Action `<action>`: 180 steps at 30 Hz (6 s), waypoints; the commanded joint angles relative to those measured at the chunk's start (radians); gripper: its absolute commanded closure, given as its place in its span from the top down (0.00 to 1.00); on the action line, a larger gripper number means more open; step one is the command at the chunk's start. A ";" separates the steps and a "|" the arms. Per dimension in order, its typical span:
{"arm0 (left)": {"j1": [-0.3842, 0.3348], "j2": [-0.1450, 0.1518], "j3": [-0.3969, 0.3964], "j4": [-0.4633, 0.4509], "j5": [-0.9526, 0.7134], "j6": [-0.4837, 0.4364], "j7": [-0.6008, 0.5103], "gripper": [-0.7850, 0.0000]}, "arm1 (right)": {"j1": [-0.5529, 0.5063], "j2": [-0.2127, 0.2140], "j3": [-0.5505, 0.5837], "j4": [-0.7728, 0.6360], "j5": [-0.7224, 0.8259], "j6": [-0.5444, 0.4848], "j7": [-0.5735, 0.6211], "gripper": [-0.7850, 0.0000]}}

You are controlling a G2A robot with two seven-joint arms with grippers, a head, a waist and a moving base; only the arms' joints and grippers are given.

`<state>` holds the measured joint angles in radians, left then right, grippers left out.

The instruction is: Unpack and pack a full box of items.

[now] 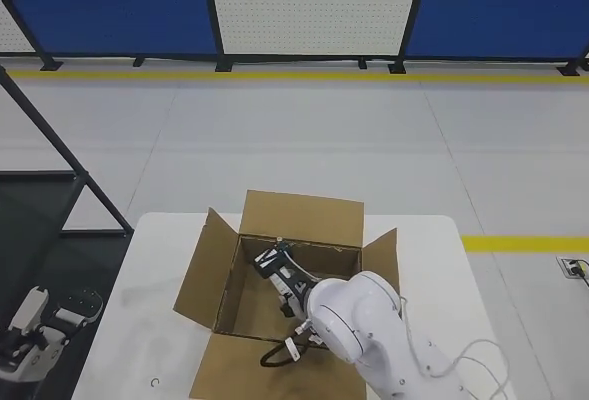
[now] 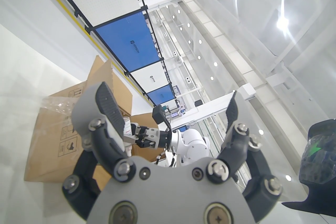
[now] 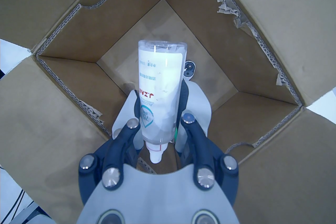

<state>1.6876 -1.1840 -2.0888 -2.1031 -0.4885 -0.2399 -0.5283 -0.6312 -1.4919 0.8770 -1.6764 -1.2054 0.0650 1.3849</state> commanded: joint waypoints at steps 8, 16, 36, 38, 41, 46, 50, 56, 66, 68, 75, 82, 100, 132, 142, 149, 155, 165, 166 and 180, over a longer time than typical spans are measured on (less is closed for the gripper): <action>0.000 0.000 0.000 0.000 0.000 0.000 0.000 1.00 | -0.053 0.011 0.135 -0.222 -0.031 0.110 -0.059 0.00; 0.000 0.000 0.000 0.000 0.000 0.000 0.000 1.00 | -0.181 0.039 0.356 -0.535 -0.149 0.184 0.031 0.00; 0.000 0.000 0.000 0.000 0.000 0.000 0.000 1.00 | -0.440 0.079 0.801 -0.352 -0.066 0.054 0.084 0.00; 0.000 0.000 0.000 0.000 0.000 0.000 0.000 1.00 | -0.453 0.084 0.834 -0.292 -0.052 0.036 0.064 0.00; 0.000 0.000 0.000 0.000 0.000 0.000 0.000 1.00 | -0.460 0.091 0.864 -0.209 -0.044 0.016 0.036 0.00; 0.000 0.000 0.000 0.000 0.000 0.000 0.000 1.00 | -0.454 0.102 0.892 -0.093 -0.028 -0.022 -0.039 0.00; 0.000 0.000 0.000 0.000 0.000 0.000 0.000 1.00 | -0.431 0.109 0.887 0.005 -0.063 -0.013 -0.106 0.00; 0.000 0.000 0.000 0.000 0.000 0.000 0.000 1.00 | -0.350 0.118 0.848 0.175 -0.136 -0.001 -0.132 0.00; 0.000 0.000 0.000 0.000 0.000 0.000 0.000 1.00 | -0.265 0.132 0.837 0.351 -0.145 -0.008 -0.166 0.02; 0.000 0.000 0.000 0.000 0.000 0.000 0.000 1.00 | -0.261 0.134 0.837 0.363 -0.141 -0.006 -0.169 0.27; 0.000 0.000 0.000 0.000 0.000 0.000 0.000 1.00 | -0.266 0.142 0.839 0.373 -0.124 -0.001 -0.180 0.50; 0.000 0.000 0.000 0.000 0.000 0.000 0.000 1.00 | -0.309 0.149 0.850 0.281 -0.093 0.012 -0.186 0.67; 0.000 0.000 0.000 0.000 0.000 0.000 0.000 1.00 | -0.428 0.161 0.837 -0.163 -0.057 0.079 -0.152 0.85; -0.016 0.003 -0.108 0.084 -0.061 -0.005 0.008 1.00 | 0.041 0.079 0.059 -0.159 -0.024 0.157 0.050 1.00; -0.016 0.003 -0.108 0.084 -0.061 -0.005 0.008 1.00 | 0.138 0.018 -0.056 0.264 0.073 0.246 0.028 1.00; -0.016 0.003 -0.108 0.084 -0.061 -0.005 0.008 1.00 | 0.118 0.003 -0.070 0.408 0.114 0.237 -0.002 1.00; -0.016 0.003 -0.108 0.084 -0.061 -0.005 0.008 1.00 | 0.132 -0.018 -0.104 0.491 0.118 0.226 -0.024 0.85; -0.016 0.003 -0.108 0.084 -0.061 -0.005 0.008 1.00 | 0.175 -0.055 -0.142 0.623 0.128 0.212 -0.067 0.61; -0.016 0.003 -0.108 0.084 -0.061 -0.005 0.008 1.00 | 0.179 -0.059 -0.143 0.640 0.135 0.209 -0.071 0.58; -0.016 0.003 -0.108 0.084 -0.061 -0.005 0.008 1.00 | 0.230 -0.111 -0.162 0.827 0.203 0.170 -0.132 0.45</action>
<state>1.6719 -1.1805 -2.1968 -2.0187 -0.5497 -0.2450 -0.5199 -0.4032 -1.6001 0.7154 -0.8581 -1.0066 0.2364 1.2560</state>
